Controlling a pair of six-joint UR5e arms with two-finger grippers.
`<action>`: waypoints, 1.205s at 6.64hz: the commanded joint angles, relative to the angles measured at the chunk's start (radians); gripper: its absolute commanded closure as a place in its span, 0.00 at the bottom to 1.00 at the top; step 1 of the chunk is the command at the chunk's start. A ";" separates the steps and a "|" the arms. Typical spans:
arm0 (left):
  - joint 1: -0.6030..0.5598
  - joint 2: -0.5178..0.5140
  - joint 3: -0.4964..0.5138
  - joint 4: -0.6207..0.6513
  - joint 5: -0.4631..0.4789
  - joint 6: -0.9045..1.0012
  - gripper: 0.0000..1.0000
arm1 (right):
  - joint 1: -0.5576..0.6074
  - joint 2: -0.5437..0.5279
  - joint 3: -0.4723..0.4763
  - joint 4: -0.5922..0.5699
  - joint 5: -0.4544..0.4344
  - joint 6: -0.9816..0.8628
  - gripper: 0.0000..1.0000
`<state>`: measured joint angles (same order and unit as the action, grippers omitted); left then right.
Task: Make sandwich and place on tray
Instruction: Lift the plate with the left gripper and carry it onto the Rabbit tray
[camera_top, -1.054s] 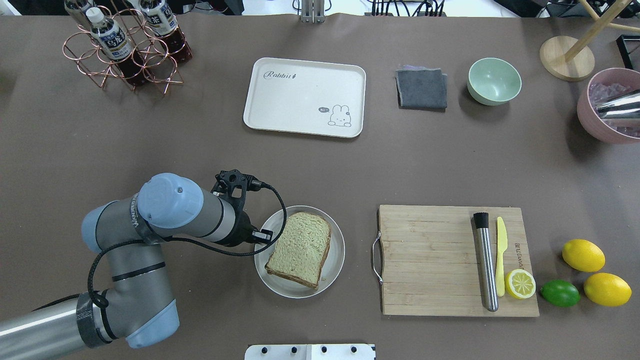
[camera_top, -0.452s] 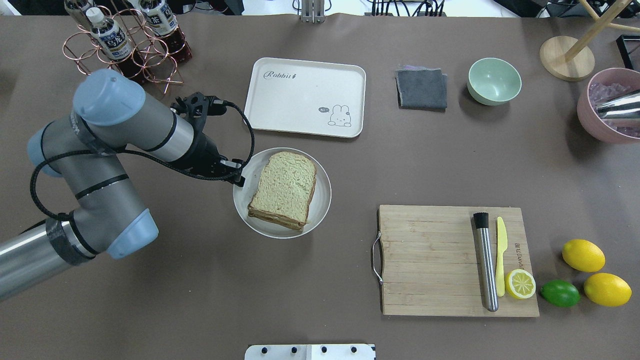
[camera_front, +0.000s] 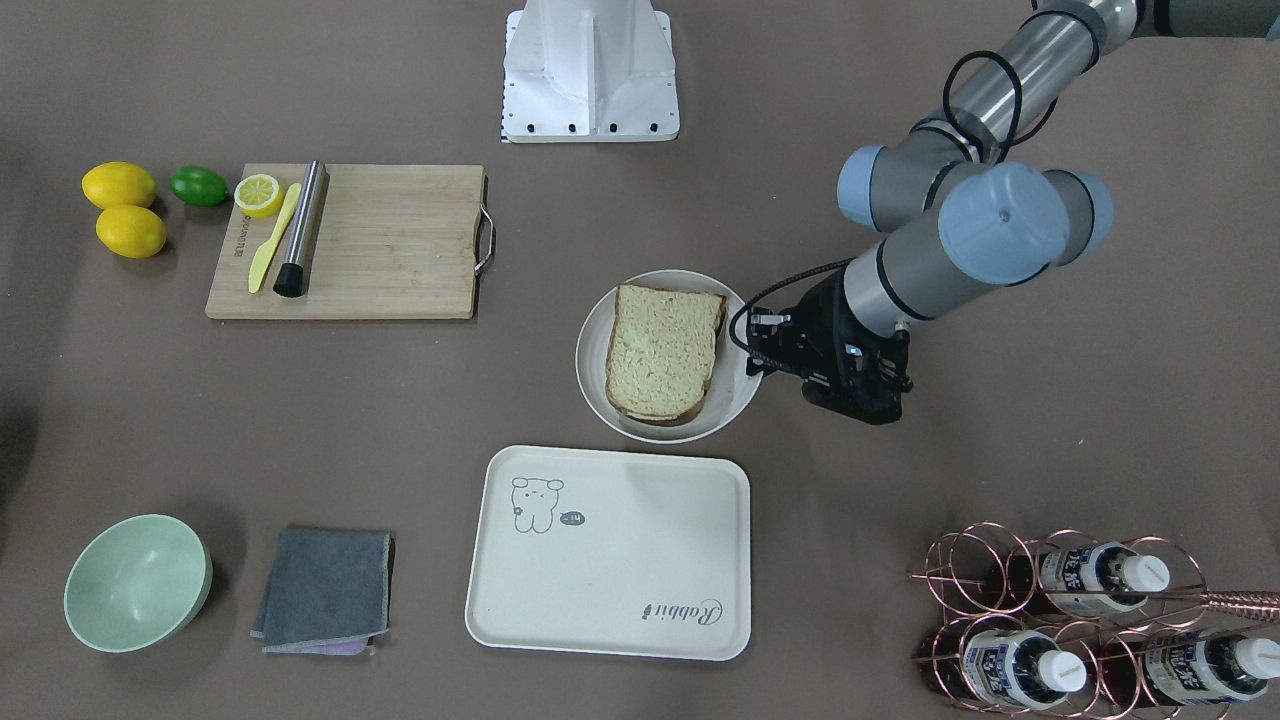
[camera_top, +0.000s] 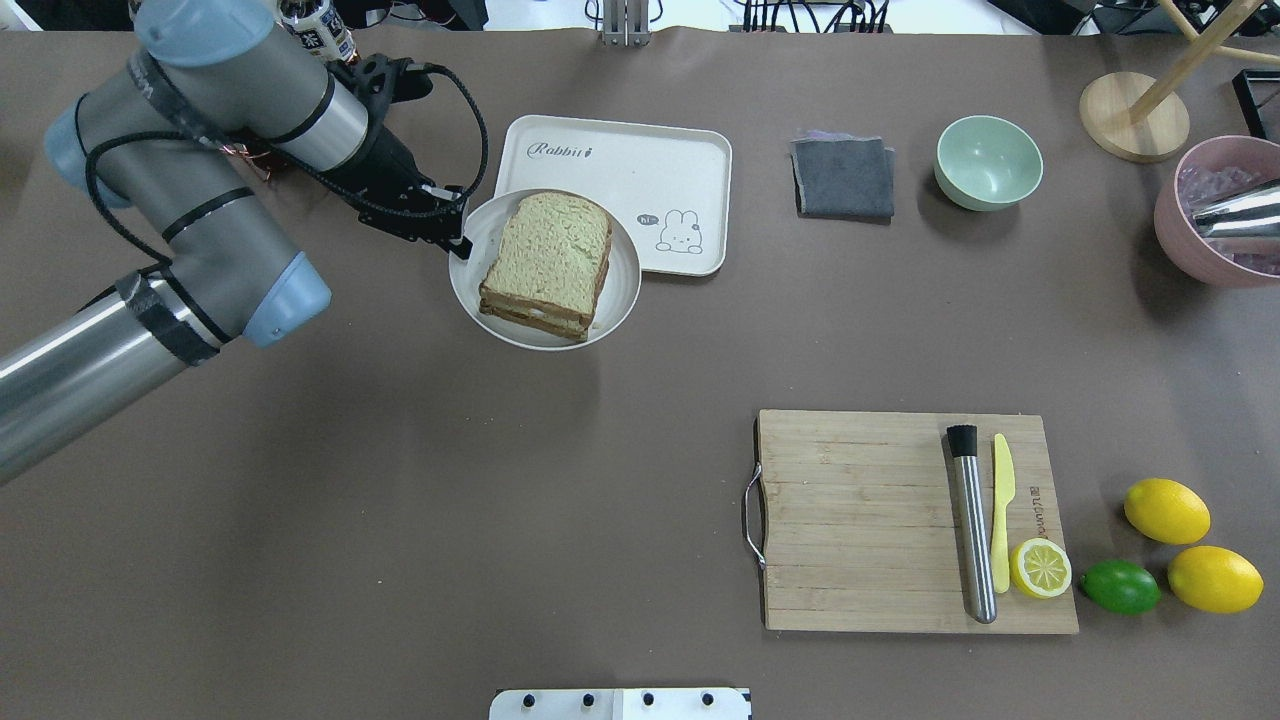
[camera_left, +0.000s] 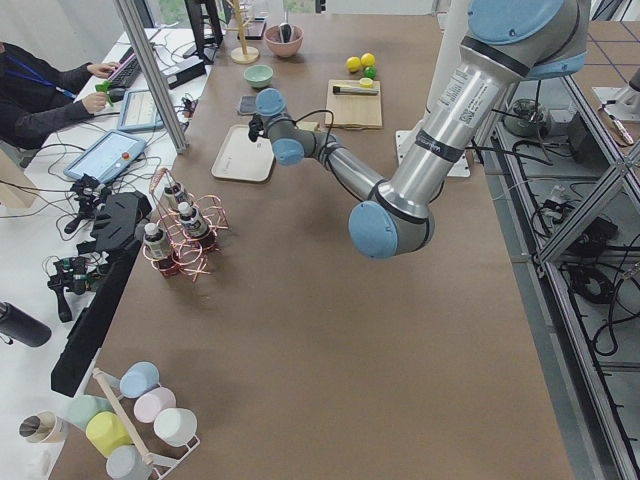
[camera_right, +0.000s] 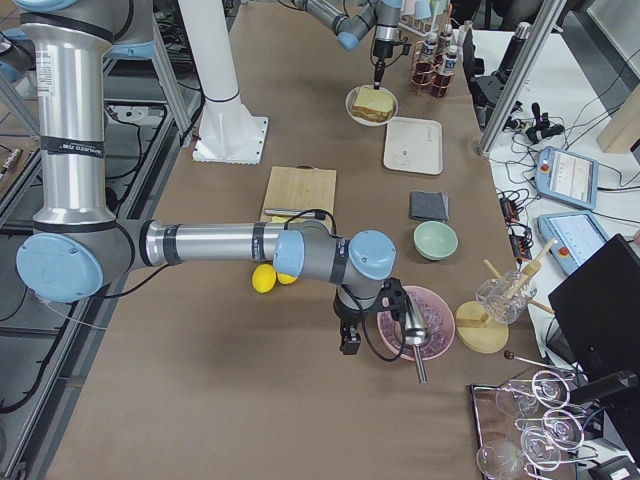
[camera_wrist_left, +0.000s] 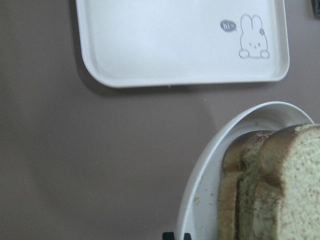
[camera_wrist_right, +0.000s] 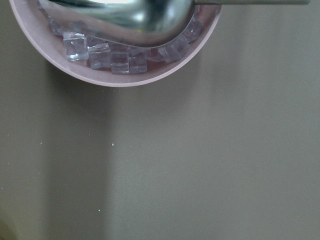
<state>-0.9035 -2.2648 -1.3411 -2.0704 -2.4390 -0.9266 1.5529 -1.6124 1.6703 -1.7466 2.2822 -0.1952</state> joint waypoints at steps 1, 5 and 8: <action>-0.046 -0.183 0.249 -0.002 -0.021 0.031 1.00 | 0.001 0.000 -0.006 0.006 0.000 0.000 0.00; -0.042 -0.392 0.646 -0.177 0.046 0.048 1.00 | 0.001 0.002 -0.006 0.025 0.003 0.003 0.00; 0.026 -0.415 0.712 -0.259 0.147 0.046 1.00 | 0.001 -0.001 -0.006 0.025 0.003 -0.001 0.00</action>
<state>-0.9019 -2.6754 -0.6394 -2.3009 -2.3236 -0.8804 1.5538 -1.6130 1.6644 -1.7212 2.2856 -0.1945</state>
